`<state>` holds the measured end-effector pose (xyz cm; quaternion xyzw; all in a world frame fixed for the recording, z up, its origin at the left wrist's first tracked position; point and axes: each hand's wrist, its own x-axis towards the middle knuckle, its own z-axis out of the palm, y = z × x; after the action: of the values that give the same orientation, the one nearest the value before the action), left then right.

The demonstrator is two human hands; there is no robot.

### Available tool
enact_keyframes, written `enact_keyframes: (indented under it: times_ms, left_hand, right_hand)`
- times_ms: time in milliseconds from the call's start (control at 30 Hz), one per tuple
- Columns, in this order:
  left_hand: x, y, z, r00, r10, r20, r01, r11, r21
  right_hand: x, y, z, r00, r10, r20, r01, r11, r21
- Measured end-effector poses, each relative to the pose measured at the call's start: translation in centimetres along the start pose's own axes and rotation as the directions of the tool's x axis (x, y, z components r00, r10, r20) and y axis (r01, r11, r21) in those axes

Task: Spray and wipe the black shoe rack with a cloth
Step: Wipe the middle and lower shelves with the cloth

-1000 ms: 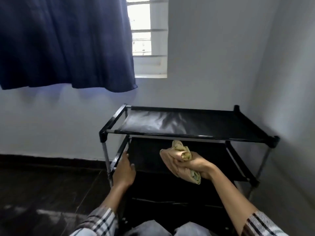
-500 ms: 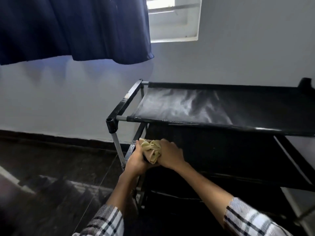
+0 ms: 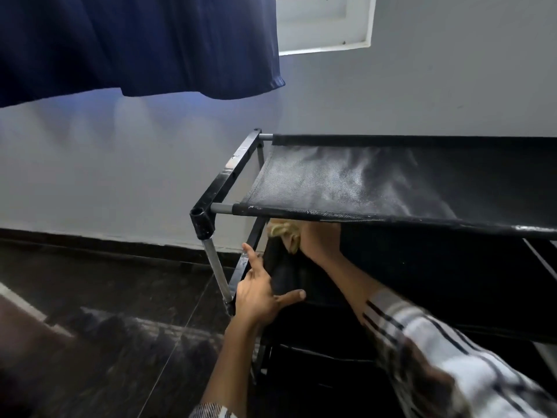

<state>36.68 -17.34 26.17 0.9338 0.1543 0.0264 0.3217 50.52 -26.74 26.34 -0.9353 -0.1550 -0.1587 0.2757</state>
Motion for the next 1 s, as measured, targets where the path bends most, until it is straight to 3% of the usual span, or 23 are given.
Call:
enact_keyframes:
  times_ms: [67, 100, 200, 300, 400, 533, 633, 733, 800, 900, 1000]
  left_hand:
    - [-0.2, 0.2, -0.3, 1.0, 0.004, -0.001, -0.004, 1.0, -0.015]
    - [-0.2, 0.2, -0.4, 1.0, 0.005, -0.003, -0.005, 1.0, -0.016]
    - [-0.2, 0.3, -0.3, 1.0, -0.001, -0.006, 0.001, 1.0, -0.011]
    - [-0.1, 0.2, -0.1, 1.0, -0.008, -0.012, 0.008, 1.0, -0.002]
    - [0.2, -0.1, -0.2, 1.0, -0.008, -0.017, 0.008, 1.0, 0.004]
    - [0.3, -0.1, -0.1, 0.999, -0.043, -0.003, 0.043, 0.999, 0.003]
    - [0.1, 0.3, -0.2, 0.998, -0.058, 0.025, 0.058, 0.998, -0.002]
    - [-0.1, 0.4, -0.4, 0.998, -0.056, 0.036, 0.056, 0.998, -0.015]
    - [0.0, 0.4, -0.5, 0.998, -0.048, 0.03, 0.048, 0.999, -0.01]
    - [-0.1, 0.4, -0.2, 0.999, -0.044, 0.028, 0.044, 0.999, 0.007]
    - [0.1, 0.3, 0.0, 0.999, -0.033, 0.036, 0.033, 0.999, 0.022]
  right_hand:
    - [1.2, -0.4, 0.2, 0.989, 0.151, -0.007, -0.149, 0.984, 0.1]
    - [1.3, -0.7, 0.2, 0.989, 0.146, 0.023, -0.146, 0.988, 0.04]
    - [-0.4, -1.0, -1.6, 0.967, -0.002, 0.255, 0.067, 0.967, -0.246]
    - [-3.2, -1.2, -5.1, 0.834, -0.049, 0.55, 0.175, 0.968, -0.179]
    - [-5.5, -1.1, -6.5, 0.756, -0.065, 0.651, 0.173, 0.98, -0.103]
    - [-6.2, -1.0, -4.3, 0.875, -0.025, 0.484, 0.07, 0.995, -0.075]
    - [-3.0, -0.3, -2.0, 0.958, 0.022, 0.286, 0.03, 0.984, -0.175]
    - [0.9, 0.5, -1.5, 0.984, 0.161, 0.076, -0.16, 0.987, -0.022]
    - [2.0, 0.8, -1.0, 0.982, 0.176, 0.065, -0.175, 0.984, -0.013]
    - [0.4, 1.3, -2.7, 0.947, 0.049, 0.316, 0.039, 0.963, -0.267]
    - [-2.9, 3.0, -6.5, 0.783, -0.032, 0.622, 0.146, 0.98, -0.133]
